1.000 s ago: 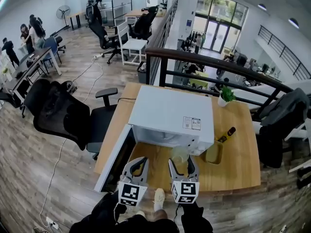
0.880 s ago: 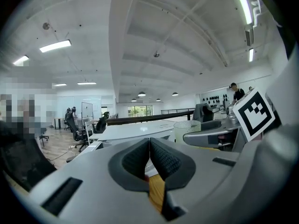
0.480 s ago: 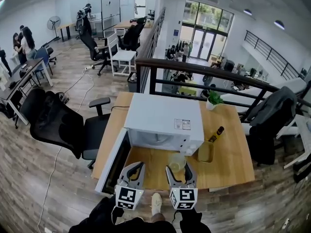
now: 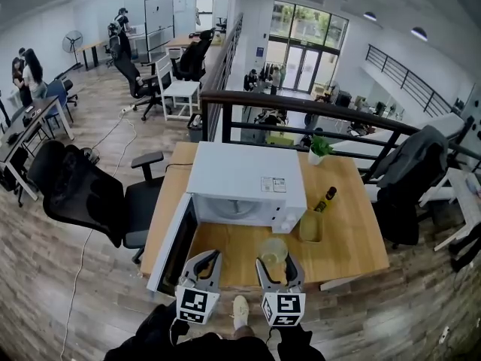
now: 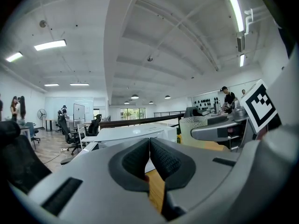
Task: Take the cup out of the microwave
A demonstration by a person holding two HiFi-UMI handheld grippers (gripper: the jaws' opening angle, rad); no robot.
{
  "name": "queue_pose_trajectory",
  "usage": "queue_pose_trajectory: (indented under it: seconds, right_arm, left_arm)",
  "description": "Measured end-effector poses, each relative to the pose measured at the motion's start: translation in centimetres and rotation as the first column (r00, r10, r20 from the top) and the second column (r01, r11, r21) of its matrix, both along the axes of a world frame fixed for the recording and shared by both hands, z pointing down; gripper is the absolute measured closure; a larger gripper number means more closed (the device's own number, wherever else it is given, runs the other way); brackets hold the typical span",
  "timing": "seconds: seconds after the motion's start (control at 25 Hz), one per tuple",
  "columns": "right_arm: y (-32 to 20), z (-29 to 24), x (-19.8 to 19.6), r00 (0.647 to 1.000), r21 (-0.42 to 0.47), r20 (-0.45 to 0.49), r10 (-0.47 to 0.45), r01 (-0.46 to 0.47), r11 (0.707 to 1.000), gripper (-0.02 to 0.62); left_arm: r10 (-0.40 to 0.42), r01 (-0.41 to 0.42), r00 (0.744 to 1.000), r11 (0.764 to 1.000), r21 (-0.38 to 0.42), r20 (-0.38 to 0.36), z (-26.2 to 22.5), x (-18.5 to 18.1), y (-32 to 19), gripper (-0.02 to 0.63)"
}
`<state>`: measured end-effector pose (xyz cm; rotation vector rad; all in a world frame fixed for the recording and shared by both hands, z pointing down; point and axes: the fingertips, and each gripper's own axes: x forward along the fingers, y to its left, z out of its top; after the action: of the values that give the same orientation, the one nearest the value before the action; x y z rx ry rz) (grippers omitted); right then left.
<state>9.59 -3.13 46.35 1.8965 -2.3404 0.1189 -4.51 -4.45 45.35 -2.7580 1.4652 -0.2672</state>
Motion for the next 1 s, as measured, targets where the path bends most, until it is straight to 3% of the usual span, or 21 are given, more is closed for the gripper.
queue_pose_trajectory:
  seconds: [0.4, 1.0]
  right_arm:
    - [3.2, 0.4, 1.4, 0.999, -0.004, 0.008, 0.036, -0.036, 0.999, 0.253]
    - [3.5, 0.4, 2.4, 0.998, 0.006, 0.011, 0.055, -0.055, 0.998, 0.253]
  left_arm:
    - [0.029, -0.029, 1.0, 1.0, -0.006, 0.009, 0.4, 1.2, 2.4, 0.581]
    - [0.039, -0.039, 0.999, 0.999, -0.008, 0.017, 0.6, 2.1, 2.5, 0.581]
